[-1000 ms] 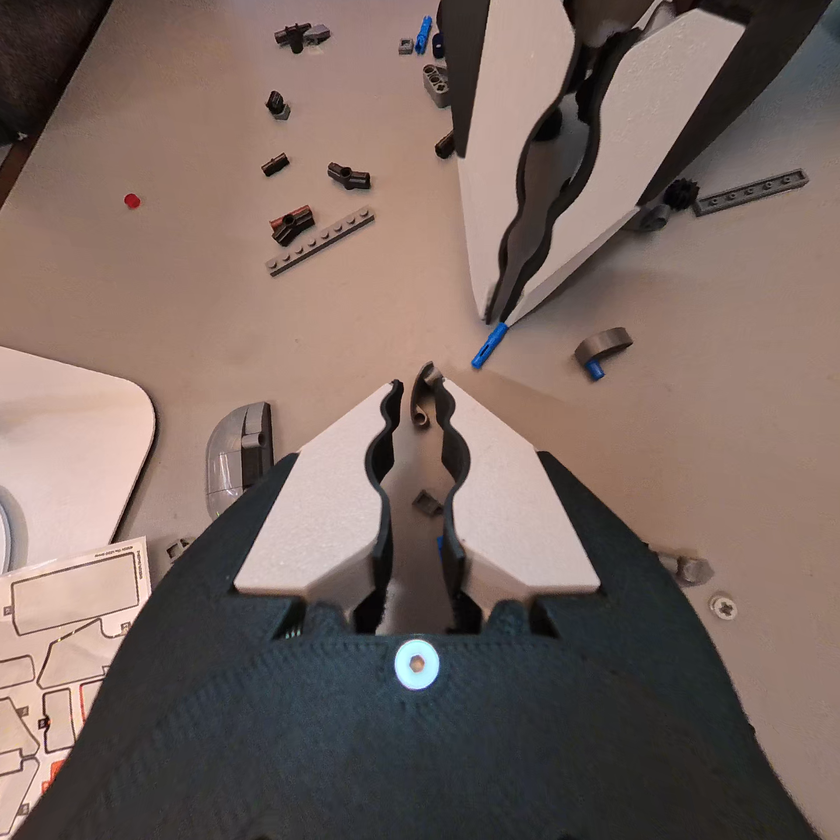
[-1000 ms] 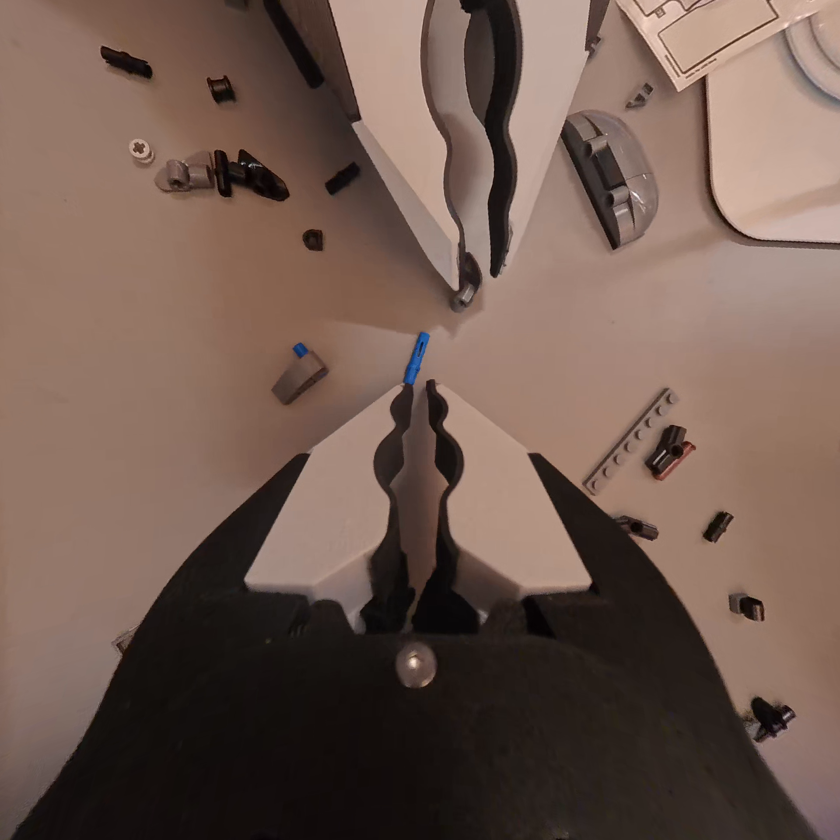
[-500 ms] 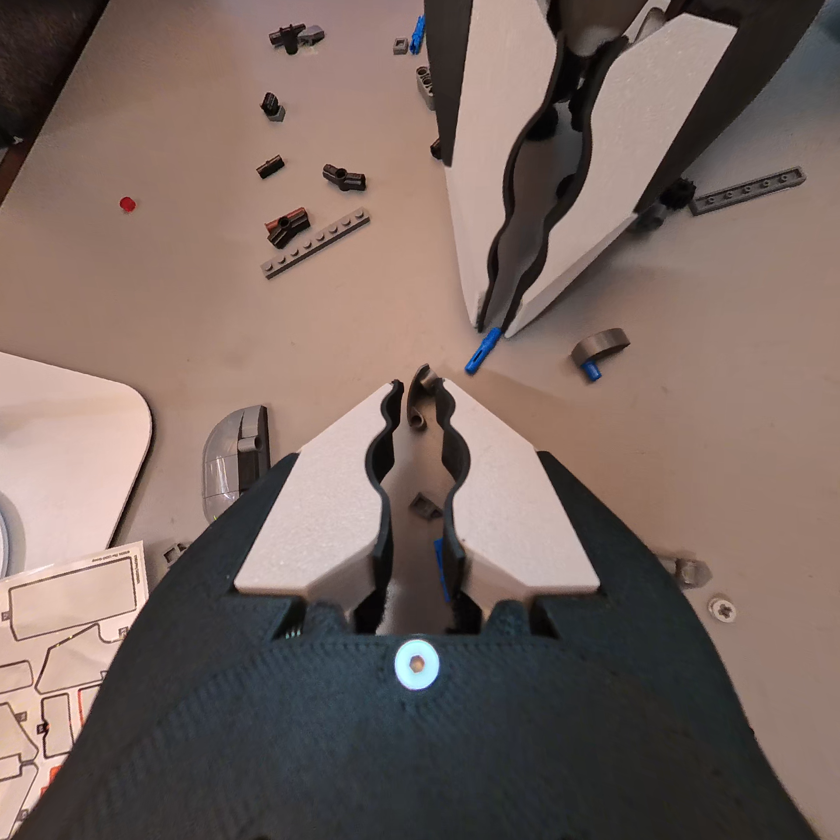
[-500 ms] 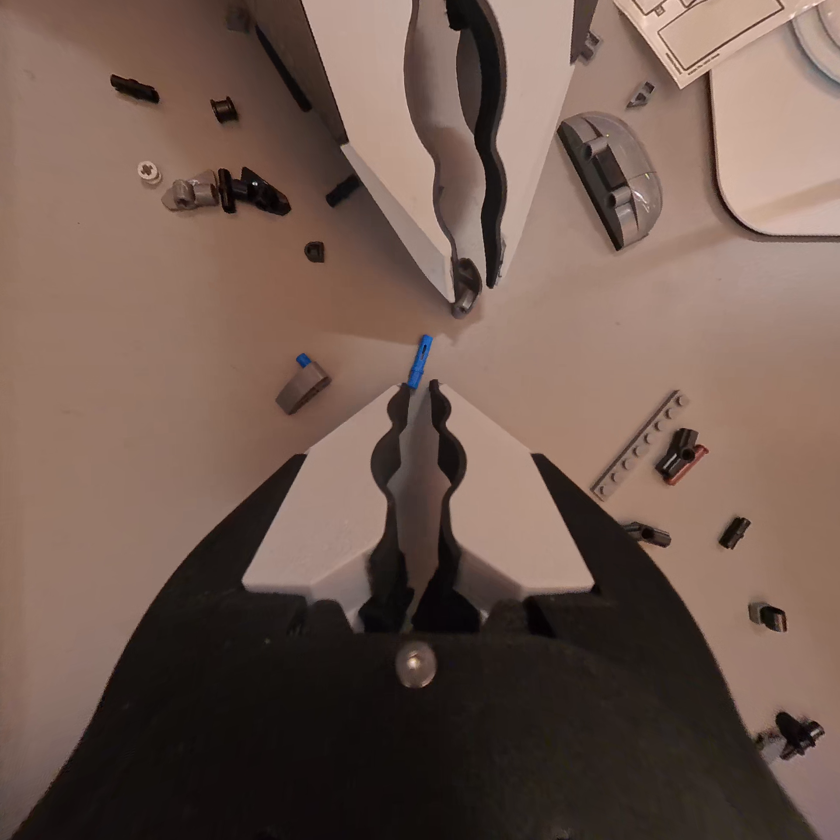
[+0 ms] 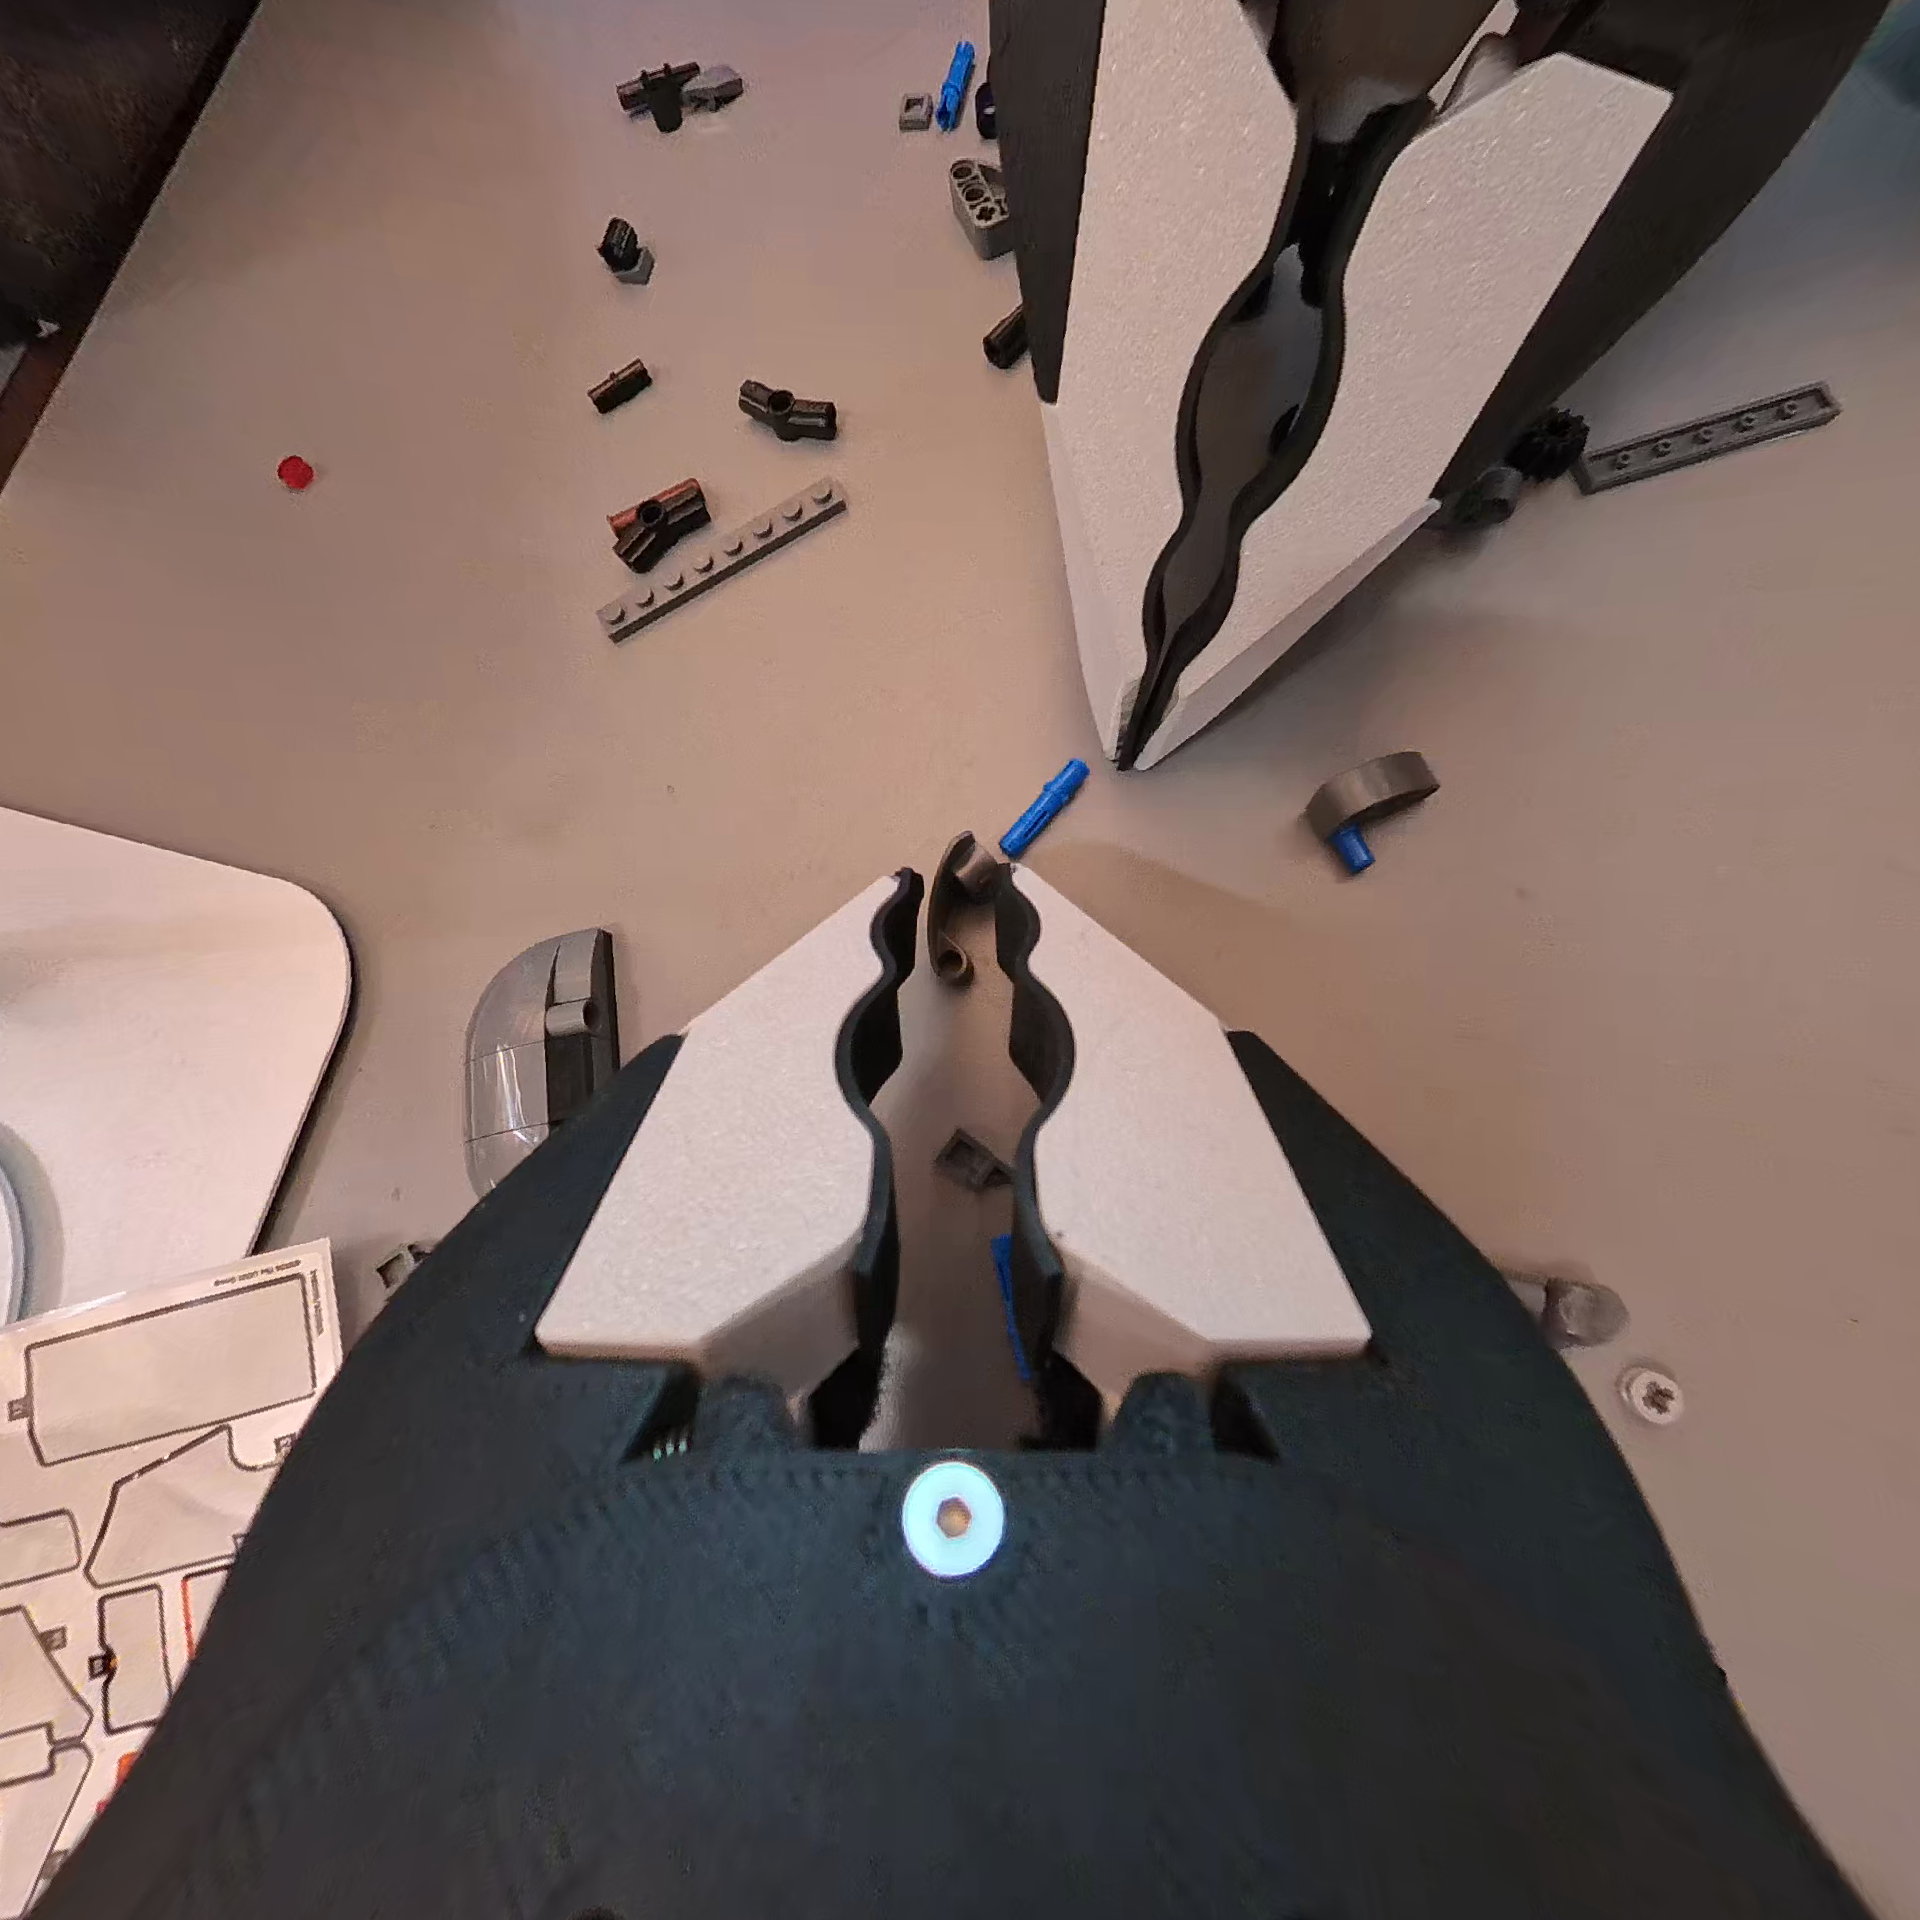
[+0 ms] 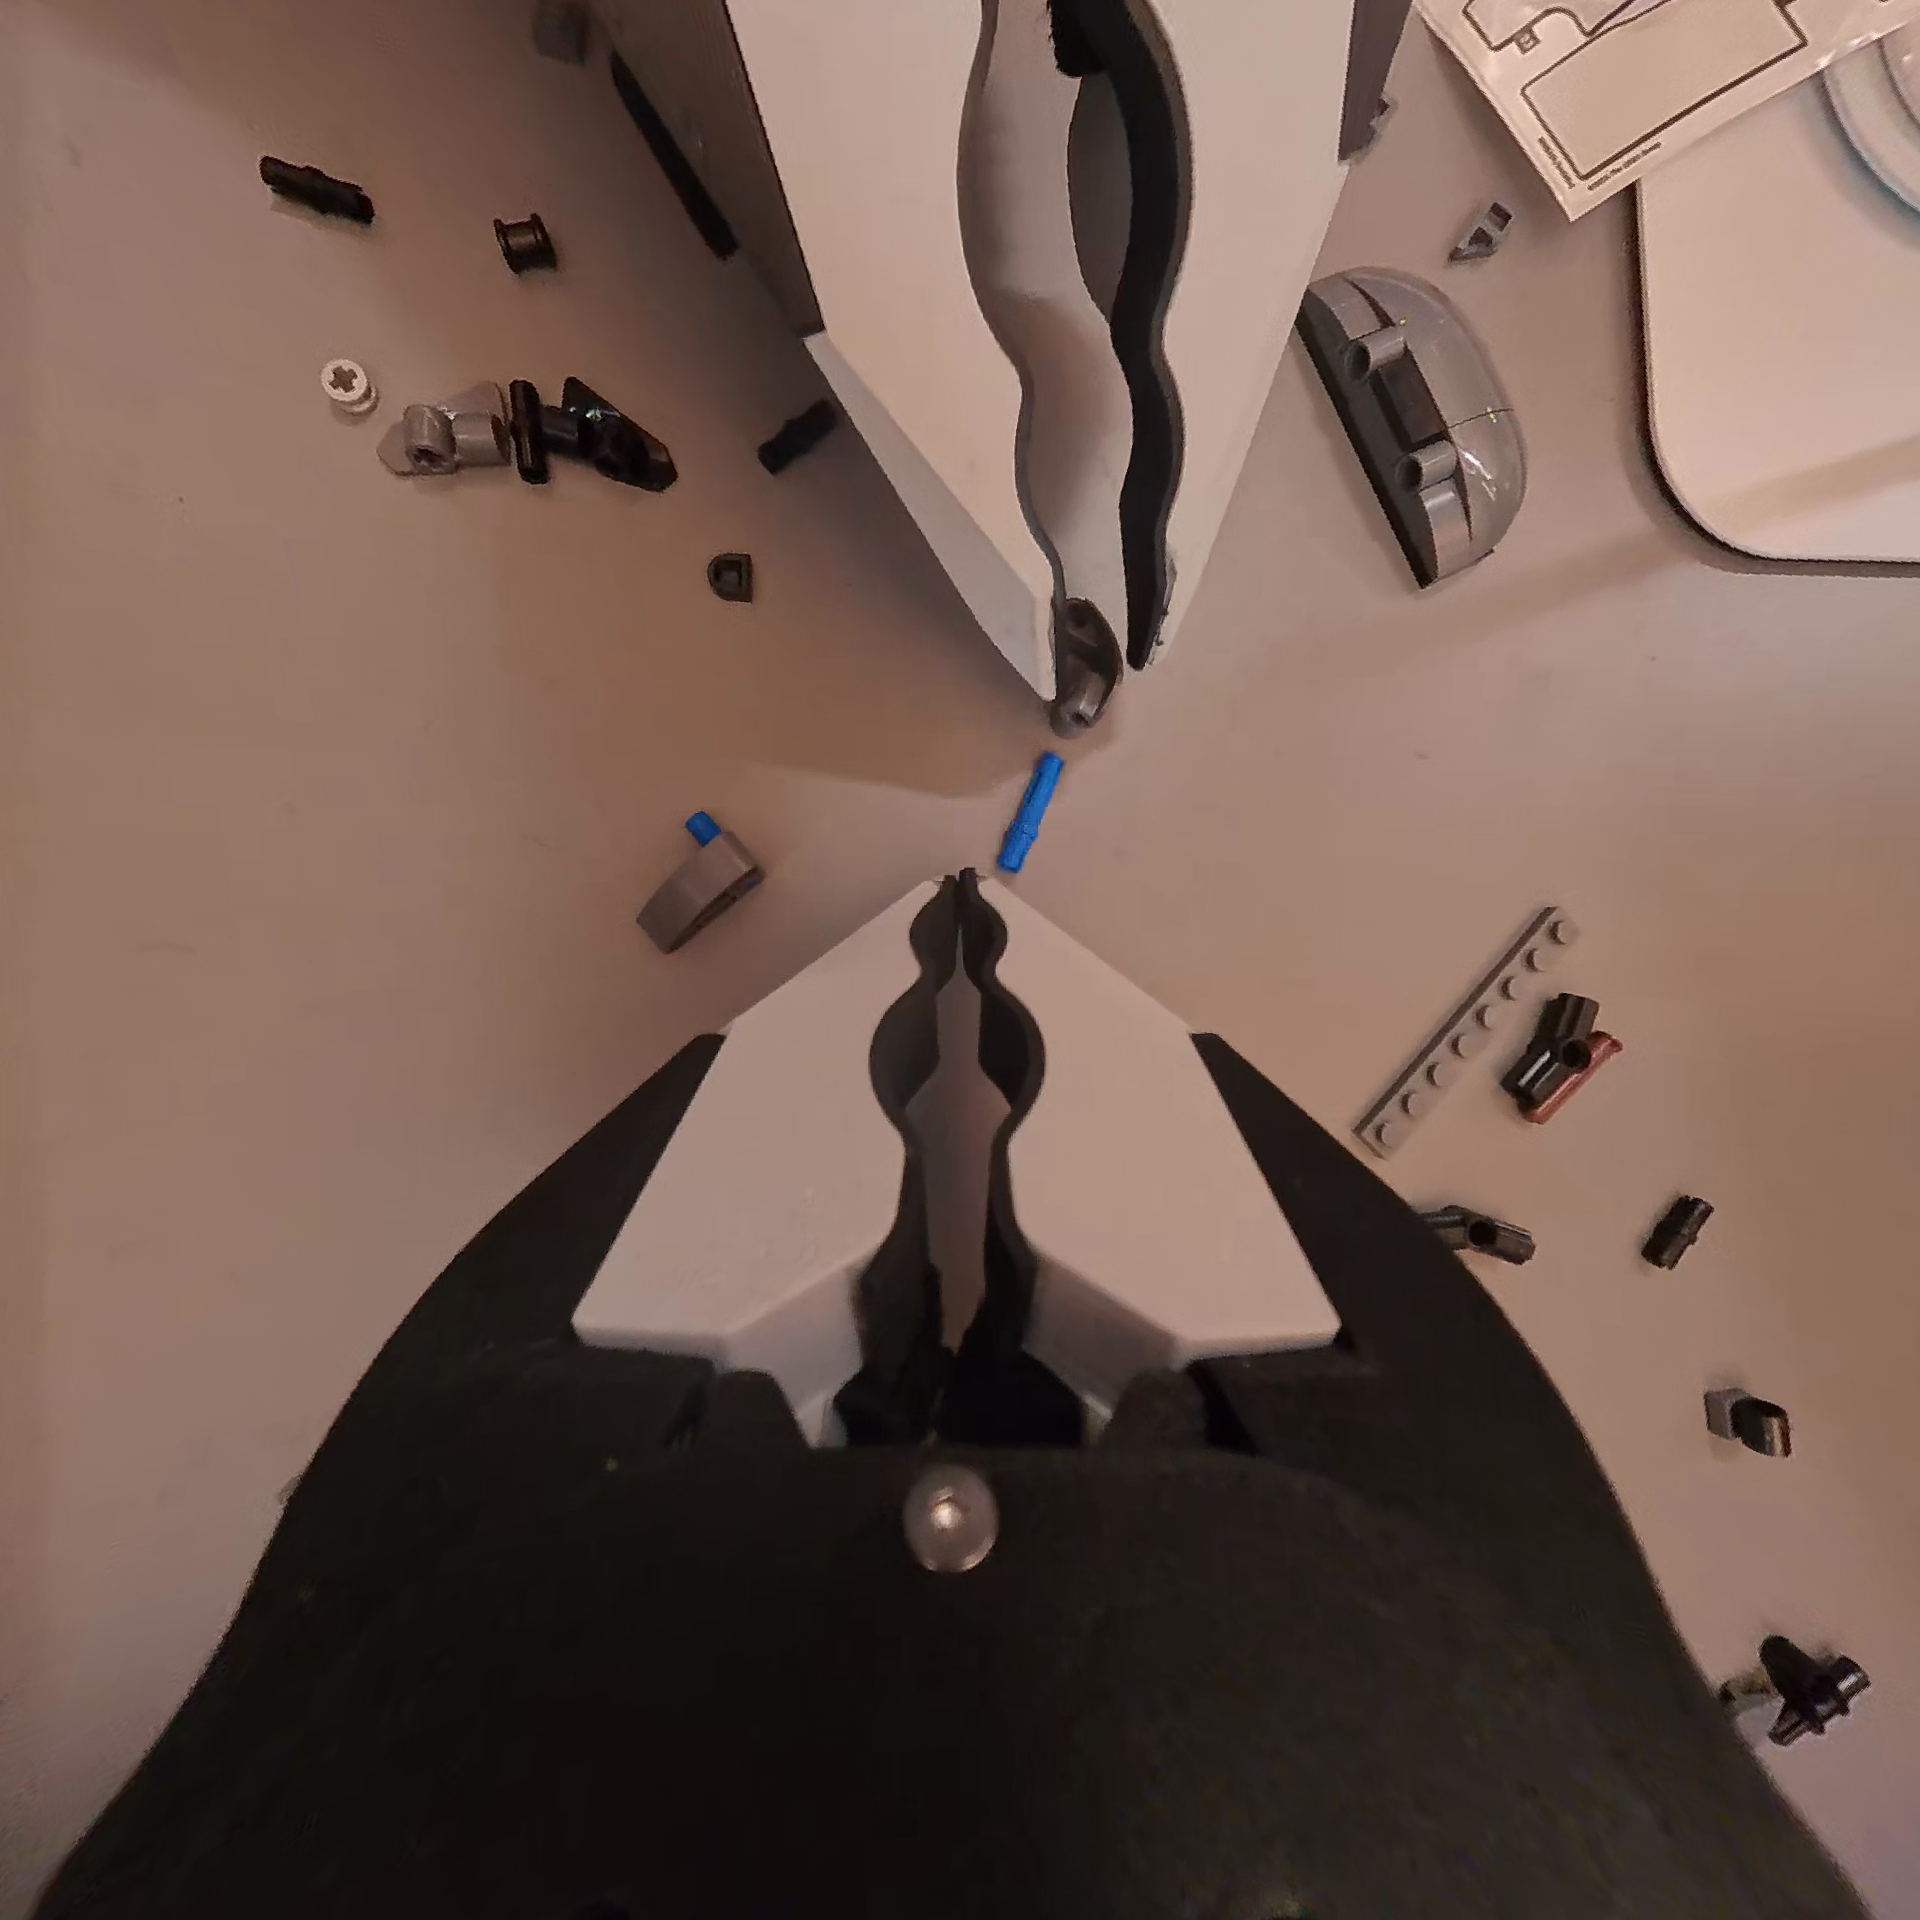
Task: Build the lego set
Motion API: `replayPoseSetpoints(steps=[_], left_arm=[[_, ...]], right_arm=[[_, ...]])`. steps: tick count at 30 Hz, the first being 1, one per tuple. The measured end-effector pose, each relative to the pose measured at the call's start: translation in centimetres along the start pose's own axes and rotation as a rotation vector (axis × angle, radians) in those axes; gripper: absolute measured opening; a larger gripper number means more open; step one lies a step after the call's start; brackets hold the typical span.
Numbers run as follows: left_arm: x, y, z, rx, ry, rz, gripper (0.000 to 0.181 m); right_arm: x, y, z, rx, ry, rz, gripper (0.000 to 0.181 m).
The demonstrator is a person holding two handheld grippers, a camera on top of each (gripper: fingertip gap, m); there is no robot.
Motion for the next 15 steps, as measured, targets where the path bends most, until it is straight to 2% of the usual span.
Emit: replayPoseSetpoints(steps=[15], left_arm=[[-0.08, -0.44, 0.41, 0.03, -0.018, -0.01, 0.012]], right_arm=[[-0.24, -0.06, -0.19, -0.009, 0.006, -0.005, 0.0]])
Point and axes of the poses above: each gripper's, where its closed fingertips meet, x out along the fingers, z out of its top, y = z × x across the jaws, the point moved 1 cm from there along -x, back along the fingers, and after that the axes turned 1 degree about -z, right-handed, at the moved point
